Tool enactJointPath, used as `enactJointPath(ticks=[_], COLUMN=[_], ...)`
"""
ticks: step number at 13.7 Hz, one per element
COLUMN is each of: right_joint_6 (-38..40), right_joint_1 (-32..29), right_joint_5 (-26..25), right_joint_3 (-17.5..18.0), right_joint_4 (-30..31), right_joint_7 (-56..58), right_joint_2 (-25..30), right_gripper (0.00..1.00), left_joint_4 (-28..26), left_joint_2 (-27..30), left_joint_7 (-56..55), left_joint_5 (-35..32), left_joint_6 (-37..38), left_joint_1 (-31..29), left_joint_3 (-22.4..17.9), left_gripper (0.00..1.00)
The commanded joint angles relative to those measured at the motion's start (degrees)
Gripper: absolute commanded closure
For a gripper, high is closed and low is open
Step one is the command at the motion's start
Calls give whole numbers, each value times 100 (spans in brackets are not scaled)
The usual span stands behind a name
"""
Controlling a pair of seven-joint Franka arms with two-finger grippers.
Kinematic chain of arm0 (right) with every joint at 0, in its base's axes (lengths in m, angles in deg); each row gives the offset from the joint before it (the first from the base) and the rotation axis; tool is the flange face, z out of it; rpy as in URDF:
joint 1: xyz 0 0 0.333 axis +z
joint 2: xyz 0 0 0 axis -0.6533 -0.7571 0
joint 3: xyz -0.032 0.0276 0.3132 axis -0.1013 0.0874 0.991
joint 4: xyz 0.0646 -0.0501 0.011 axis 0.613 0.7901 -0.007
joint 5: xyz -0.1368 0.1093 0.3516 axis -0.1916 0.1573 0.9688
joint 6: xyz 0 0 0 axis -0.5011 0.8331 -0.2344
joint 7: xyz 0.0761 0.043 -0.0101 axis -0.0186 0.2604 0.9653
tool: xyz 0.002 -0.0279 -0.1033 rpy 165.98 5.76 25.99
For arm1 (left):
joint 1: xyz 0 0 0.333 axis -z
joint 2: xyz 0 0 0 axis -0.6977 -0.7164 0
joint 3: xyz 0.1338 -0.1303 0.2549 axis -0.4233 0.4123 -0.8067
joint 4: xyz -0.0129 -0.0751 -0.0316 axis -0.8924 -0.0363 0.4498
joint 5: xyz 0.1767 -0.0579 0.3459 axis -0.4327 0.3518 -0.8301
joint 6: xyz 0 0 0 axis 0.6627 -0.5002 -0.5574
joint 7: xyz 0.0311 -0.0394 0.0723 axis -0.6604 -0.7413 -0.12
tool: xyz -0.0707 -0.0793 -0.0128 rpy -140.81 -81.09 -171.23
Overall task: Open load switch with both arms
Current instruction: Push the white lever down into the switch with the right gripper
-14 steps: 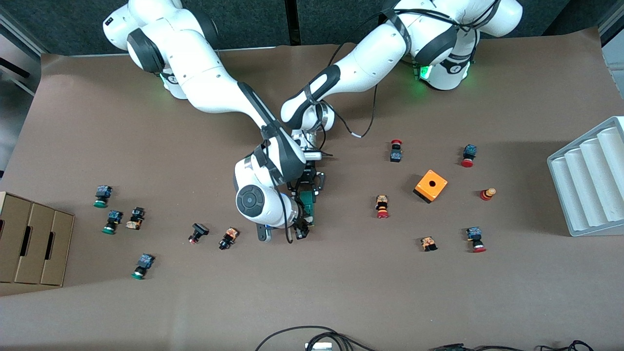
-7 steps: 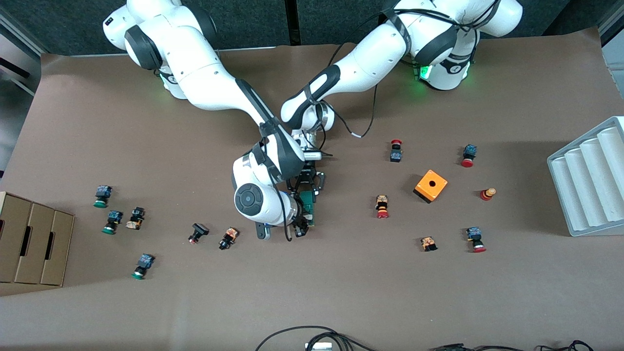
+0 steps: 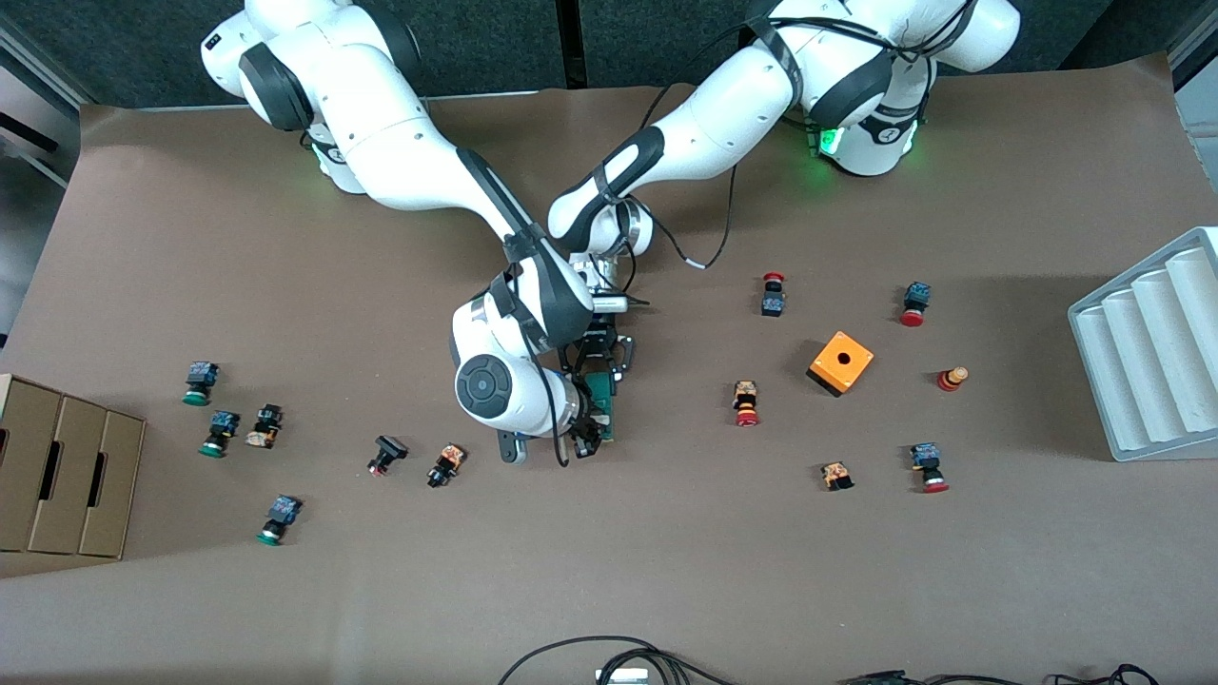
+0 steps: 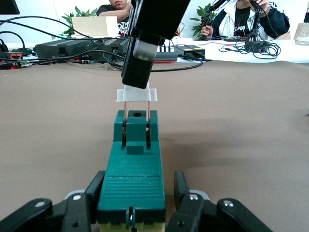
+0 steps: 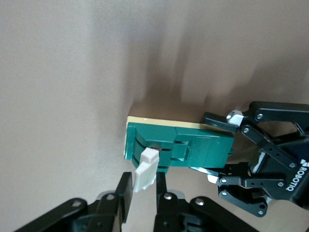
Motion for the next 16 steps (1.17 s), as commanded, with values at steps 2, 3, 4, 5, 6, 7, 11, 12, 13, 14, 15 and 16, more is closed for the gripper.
enactJointPath(ticks=[2,3,4,5,6,7,11,12,13,14,15,16], right_joint_6=[129,129,129,129,129,129,129,120,120,120,120,120], right_joint_1=[51,51,51,51,60,60,104,130,139,165,174,192], right_joint_5=[103,103,95,95,95,95,86,86,86,77,42,24], right_joint_3=[-38,-30,-38,-30,-38,-38,-38,-38,-38,-38,-38,-38], right_joint_4=[287,296,331,357,401,410,533,577,621,656,665,674], right_joint_7=[45,45,45,45,45,45,45,37,36,36,28,28], right_joint_2=[244,244,262,288,314,332,402,429,455,473,473,473], right_gripper=[74,74,74,74,74,74,74,74,74,74,74,74], left_joint_4=[108,108,108,108,108,108,108,108,108,99,99,99], left_joint_2=[-72,-72,-72,-72,-72,-72,-72,-72,-81,-81,-72,-81], left_joint_7=[-64,-64,-64,-64,-64,-64,-64,-64,-64,-64,-64,-64], left_joint_5=[-104,-104,-104,-104,-104,-104,-95,-95,-104,-95,-95,-95], left_joint_6=[32,32,32,32,32,32,41,41,32,32,41,32], left_joint_1=[14,14,14,14,14,14,23,23,23,23,23,23], left_joint_3=[-1,8,-1,-1,8,8,8,-1,-1,-1,-1,-1], left_gripper=[37,37,37,37,37,37,37,37,37,37,37,37])
